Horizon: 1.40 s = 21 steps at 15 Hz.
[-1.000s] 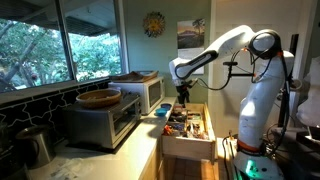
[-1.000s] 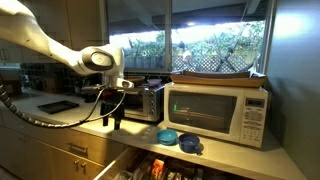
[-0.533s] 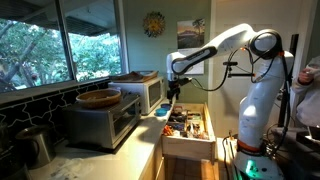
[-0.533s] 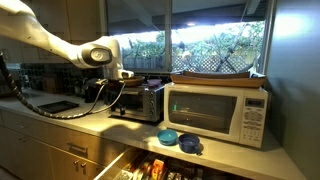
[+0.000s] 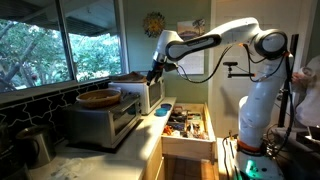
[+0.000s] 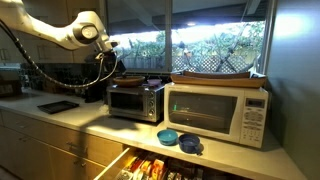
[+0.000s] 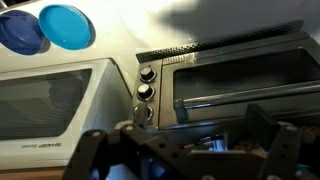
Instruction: Pick up the purple bowl and put it in the blue mug
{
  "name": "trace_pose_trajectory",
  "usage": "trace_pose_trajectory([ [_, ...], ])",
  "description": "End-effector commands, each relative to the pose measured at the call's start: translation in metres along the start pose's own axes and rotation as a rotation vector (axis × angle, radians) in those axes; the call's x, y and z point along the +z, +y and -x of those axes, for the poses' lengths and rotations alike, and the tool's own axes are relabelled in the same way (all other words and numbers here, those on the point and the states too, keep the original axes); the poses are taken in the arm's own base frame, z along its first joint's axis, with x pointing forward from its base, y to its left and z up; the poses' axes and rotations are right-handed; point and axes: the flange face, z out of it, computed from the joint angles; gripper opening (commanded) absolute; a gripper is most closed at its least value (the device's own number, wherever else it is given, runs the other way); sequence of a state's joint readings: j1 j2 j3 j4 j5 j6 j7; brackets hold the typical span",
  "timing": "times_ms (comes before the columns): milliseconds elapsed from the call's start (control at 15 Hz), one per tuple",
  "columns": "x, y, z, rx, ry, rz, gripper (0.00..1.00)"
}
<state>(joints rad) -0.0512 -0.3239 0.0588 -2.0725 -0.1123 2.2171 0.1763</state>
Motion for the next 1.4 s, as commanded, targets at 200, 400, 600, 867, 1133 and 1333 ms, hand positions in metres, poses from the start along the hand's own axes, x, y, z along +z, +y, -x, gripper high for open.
trace_pose_trajectory([
  [200, 0.011, 0.003, -0.019, 0.108, 0.118, 0.018, 1.0],
  [400, 0.013, 0.006, -0.059, 0.03, 0.309, 0.067, 1.0],
  [600, 0.026, 0.026, -0.086, -0.091, 0.322, 0.158, 1.0],
  [867, 0.046, 0.043, -0.108, -0.174, 0.251, 0.159, 1.0],
  [1133, 0.043, 0.043, -0.1, -0.146, 0.284, 0.167, 1.0],
  [1333, 0.046, 0.039, -0.104, -0.196, 0.261, 0.177, 1.0],
])
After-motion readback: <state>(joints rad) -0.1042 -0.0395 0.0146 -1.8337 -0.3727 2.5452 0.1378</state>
